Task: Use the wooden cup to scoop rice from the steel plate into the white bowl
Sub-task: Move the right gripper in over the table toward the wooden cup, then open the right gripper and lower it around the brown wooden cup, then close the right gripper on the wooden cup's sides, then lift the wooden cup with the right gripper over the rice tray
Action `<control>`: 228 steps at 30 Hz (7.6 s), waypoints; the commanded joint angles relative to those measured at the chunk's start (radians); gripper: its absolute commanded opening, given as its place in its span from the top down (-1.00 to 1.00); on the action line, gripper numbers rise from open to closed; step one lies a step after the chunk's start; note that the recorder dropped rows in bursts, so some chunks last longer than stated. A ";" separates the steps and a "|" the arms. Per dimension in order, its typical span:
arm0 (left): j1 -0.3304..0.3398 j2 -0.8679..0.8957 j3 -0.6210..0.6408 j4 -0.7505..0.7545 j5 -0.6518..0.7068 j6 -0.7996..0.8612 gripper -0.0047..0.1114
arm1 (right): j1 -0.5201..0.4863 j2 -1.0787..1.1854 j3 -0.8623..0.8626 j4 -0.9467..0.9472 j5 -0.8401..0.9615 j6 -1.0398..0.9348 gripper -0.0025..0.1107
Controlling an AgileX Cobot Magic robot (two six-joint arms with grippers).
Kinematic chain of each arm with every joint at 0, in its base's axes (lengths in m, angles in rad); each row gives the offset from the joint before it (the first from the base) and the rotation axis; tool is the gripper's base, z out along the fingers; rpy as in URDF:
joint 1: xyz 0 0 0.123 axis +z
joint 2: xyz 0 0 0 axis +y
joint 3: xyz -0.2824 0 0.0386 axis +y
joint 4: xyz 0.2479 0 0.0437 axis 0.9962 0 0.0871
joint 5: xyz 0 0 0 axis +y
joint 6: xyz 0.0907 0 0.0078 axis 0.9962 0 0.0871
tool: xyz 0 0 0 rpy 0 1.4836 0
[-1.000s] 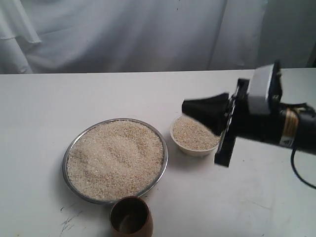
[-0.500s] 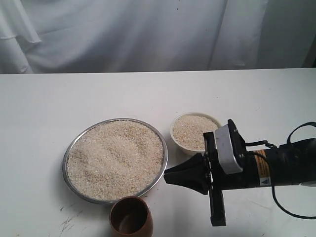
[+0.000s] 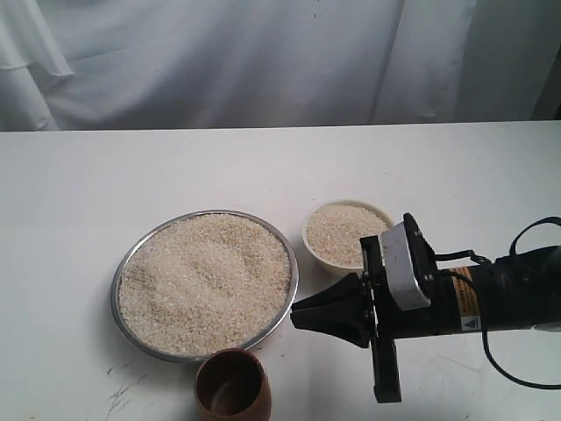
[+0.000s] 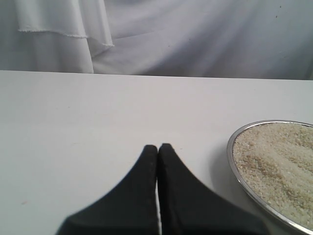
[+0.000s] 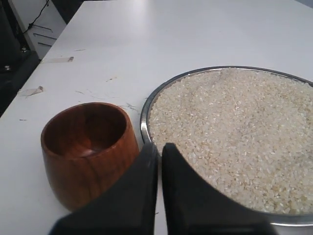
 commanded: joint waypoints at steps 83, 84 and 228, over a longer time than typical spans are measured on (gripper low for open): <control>-0.002 -0.005 0.005 -0.001 -0.006 -0.003 0.92 | 0.257 -0.055 -0.251 -0.385 0.223 0.666 -0.90; -0.002 -0.005 0.005 -0.001 -0.006 -0.003 0.92 | 0.257 -0.055 -0.251 -0.385 0.223 0.674 -0.90; -0.002 -0.005 0.005 -0.001 -0.006 -0.003 0.92 | 0.316 -0.194 -0.525 -0.385 0.890 0.971 0.96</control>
